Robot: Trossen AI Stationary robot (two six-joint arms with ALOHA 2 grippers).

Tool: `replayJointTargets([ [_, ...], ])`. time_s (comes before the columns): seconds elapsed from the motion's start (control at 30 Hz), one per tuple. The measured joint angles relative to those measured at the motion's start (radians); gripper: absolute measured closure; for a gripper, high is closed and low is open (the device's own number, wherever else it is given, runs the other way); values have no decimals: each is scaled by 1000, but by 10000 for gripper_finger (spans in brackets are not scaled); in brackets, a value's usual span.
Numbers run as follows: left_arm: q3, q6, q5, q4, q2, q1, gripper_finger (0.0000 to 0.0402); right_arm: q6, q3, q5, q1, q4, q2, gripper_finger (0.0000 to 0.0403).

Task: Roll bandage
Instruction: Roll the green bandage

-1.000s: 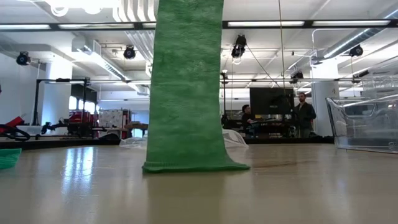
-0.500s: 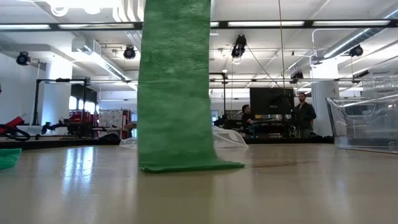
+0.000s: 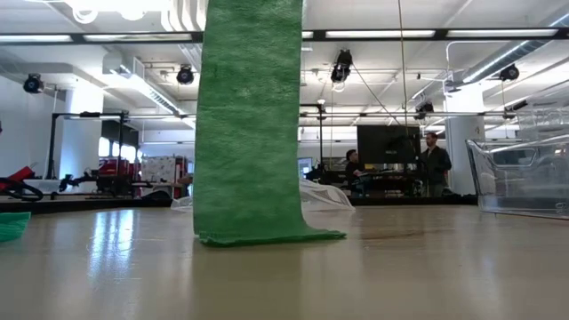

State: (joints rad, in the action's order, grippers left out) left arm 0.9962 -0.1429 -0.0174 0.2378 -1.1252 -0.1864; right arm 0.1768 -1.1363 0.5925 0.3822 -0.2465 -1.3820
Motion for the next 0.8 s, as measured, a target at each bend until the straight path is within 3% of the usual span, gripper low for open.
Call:
replayJointTargets([
  [0.8,-4,3,-1,-38,-1,0,379,89,-21,12,-25,-80,-26,399],
])
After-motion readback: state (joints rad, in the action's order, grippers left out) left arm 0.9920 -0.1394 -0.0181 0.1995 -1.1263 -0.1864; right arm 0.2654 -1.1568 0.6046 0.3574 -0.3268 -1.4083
